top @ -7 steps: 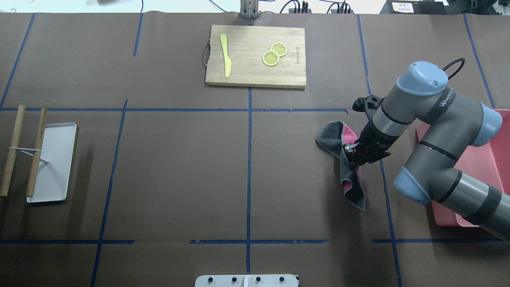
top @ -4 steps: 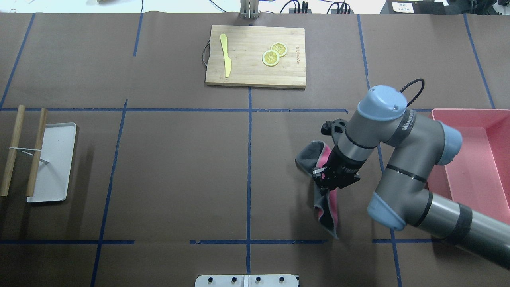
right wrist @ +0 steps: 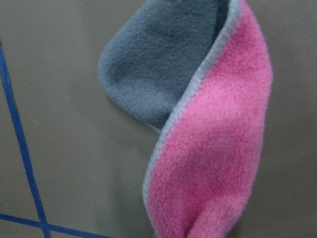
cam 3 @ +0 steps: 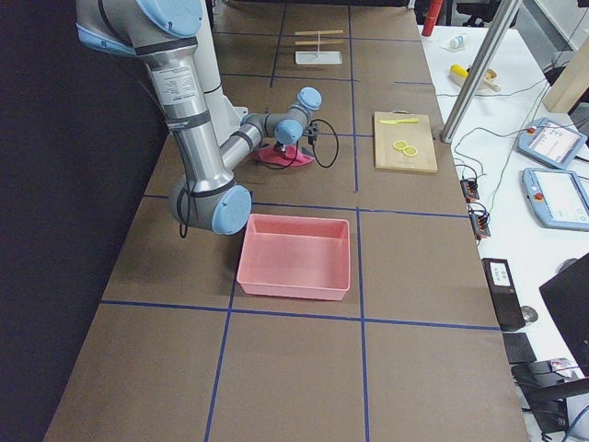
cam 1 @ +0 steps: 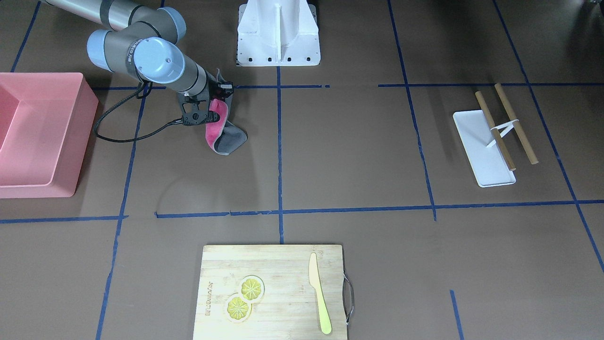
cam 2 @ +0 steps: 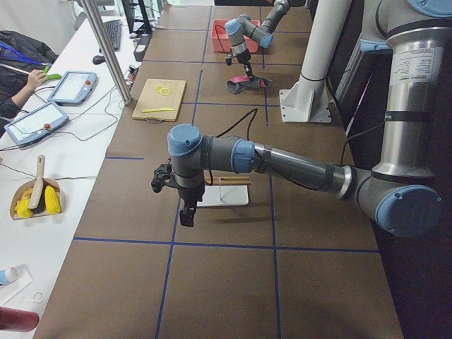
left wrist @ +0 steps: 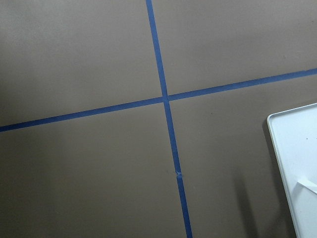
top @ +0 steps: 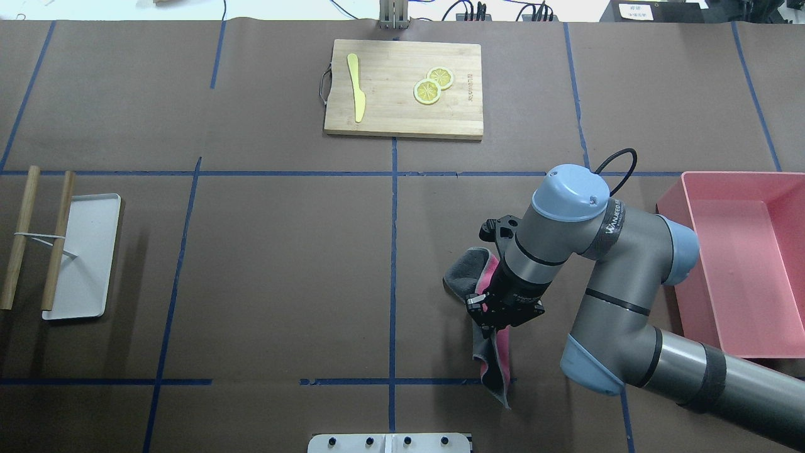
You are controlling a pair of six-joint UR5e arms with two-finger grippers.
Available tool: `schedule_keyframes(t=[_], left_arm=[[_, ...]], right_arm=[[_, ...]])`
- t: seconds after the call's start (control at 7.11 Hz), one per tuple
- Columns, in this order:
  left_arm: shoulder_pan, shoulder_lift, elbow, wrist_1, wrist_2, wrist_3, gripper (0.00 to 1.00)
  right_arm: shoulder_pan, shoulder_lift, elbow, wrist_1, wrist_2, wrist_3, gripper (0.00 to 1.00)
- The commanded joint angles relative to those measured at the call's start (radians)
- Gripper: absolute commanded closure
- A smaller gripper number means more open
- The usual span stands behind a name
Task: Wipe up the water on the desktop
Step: 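Wipe the cloth again across the table with the right gripper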
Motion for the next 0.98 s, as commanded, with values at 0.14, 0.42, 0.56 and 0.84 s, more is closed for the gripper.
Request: schedule_keyframes(t=[0.14, 0.42, 0.56, 0.84], left_arm=[[0.0, -0.003, 0.0, 0.0, -0.001, -0.003, 0.0], [0.0, -0.005, -0.001, 0.0, -0.001, -0.004, 0.0], [0.0, -0.005, -0.001, 0.0, -0.001, -0.004, 0.0], [0.0, -0.005, 0.0, 0.0, -0.001, -0.003, 0.0]], right_arm=[[0.103, -0.051, 0.015, -0.001, -0.1, -0.004, 0.97], [0.201, -0.078, 0.019, -0.001, -0.092, -0.015, 0.97], [0.231, -0.104, 0.021, -0.001, -0.1, -0.017, 0.97], [0.301, -0.12, 0.089, -0.017, -0.088, -0.015, 0.98]])
